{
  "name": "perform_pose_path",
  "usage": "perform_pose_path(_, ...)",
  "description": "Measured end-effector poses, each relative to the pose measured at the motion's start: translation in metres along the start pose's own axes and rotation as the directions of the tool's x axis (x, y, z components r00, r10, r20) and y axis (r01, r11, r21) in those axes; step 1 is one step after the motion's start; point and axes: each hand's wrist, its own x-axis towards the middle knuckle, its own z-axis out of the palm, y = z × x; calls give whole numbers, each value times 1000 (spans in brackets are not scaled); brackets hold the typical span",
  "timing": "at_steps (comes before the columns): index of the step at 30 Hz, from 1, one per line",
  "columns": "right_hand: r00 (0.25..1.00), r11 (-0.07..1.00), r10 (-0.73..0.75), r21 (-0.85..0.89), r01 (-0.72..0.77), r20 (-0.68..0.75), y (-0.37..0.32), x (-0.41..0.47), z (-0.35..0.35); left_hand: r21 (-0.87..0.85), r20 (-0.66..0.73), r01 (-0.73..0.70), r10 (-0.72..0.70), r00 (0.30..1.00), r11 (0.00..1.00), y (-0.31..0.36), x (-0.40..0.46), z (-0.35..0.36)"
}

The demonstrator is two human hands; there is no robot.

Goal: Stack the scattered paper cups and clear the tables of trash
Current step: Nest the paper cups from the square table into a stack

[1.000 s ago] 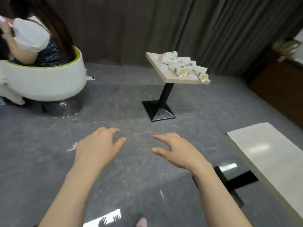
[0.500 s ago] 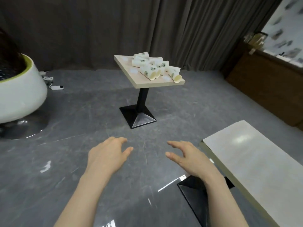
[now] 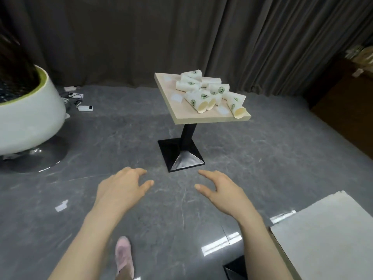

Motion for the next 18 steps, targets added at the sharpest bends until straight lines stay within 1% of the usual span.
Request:
perform_pose_path(3, 1000, 999, 2, 36, -2, 0, 6, 65, -7, 17, -14, -19, 19, 1000, 1000, 4, 64, -10)
perform_pose_path(7, 998, 993, 53, 107, -49, -37, 12, 150, -22, 47, -20, -71, 72, 997, 996, 10, 158, -33)
perform_pose_path(10, 996, 986, 87, 146, -84, -10, 19, 207, -30, 85, 5, -121, 121, 993, 989, 21, 220, -45)
perform_pose_path(14, 994, 966, 105, 240, -97, -20, 31, 273, -32, 103, 60, -205, 199, 978, 973, 40, 296, -50)
perform_pose_path(18, 992, 934, 124, 342, -106, -32, 51, 338, -34, 82, 98, -215, 207, 973, 973, 58, 365, -48)
